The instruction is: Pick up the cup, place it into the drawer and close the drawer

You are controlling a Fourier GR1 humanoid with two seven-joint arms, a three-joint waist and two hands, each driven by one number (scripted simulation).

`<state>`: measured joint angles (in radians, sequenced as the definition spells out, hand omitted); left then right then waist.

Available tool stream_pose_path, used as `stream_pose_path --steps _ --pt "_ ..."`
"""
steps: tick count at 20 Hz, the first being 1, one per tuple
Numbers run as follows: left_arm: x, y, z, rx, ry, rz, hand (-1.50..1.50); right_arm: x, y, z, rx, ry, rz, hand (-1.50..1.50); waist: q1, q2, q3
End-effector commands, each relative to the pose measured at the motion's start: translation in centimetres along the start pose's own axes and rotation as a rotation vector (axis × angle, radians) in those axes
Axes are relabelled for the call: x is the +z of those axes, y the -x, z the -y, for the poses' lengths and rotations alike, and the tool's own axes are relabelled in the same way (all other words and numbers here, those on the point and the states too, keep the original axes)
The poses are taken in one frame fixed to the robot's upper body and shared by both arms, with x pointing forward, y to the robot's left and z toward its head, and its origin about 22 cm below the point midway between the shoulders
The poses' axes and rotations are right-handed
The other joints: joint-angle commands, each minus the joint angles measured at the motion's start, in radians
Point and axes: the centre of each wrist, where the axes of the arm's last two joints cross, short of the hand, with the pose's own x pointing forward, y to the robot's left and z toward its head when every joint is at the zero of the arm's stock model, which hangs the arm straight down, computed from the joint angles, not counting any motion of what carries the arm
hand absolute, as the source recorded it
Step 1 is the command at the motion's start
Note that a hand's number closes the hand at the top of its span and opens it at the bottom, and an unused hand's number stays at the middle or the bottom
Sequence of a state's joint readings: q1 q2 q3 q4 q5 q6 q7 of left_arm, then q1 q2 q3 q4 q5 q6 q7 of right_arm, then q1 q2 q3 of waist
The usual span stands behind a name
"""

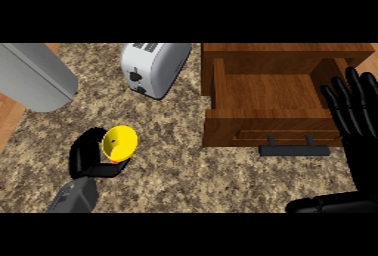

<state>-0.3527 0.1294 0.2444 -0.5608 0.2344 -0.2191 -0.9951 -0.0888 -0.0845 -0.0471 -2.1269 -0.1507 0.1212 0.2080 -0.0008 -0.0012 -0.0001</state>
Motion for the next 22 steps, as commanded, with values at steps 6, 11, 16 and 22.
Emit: stream_pose_path --steps 6,11,16,22 --pt "-4.9 -4.2 5.6 0.089 0.229 0.098 1.50 0.1 1.0 2.2 -0.008 0.012 -0.007 -1.50 0.014 -0.005 0.002" --pt "-7.4 -8.6 8.7 0.119 0.300 0.110 1.50 -0.5 0.9 0.6 -0.005 0.015 -0.027 -1.50 0.012 -0.004 0.001" --pt "-9.2 -11.2 12.0 0.150 0.302 0.116 1.50 1.1 1.5 0.3 -0.007 0.004 -0.017 -1.50 -0.001 0.000 0.000" --pt "-10.9 -16.2 16.7 0.127 0.338 0.145 1.50 1.1 0.3 0.5 0.016 0.002 -0.036 -1.50 -0.001 -0.001 0.000"
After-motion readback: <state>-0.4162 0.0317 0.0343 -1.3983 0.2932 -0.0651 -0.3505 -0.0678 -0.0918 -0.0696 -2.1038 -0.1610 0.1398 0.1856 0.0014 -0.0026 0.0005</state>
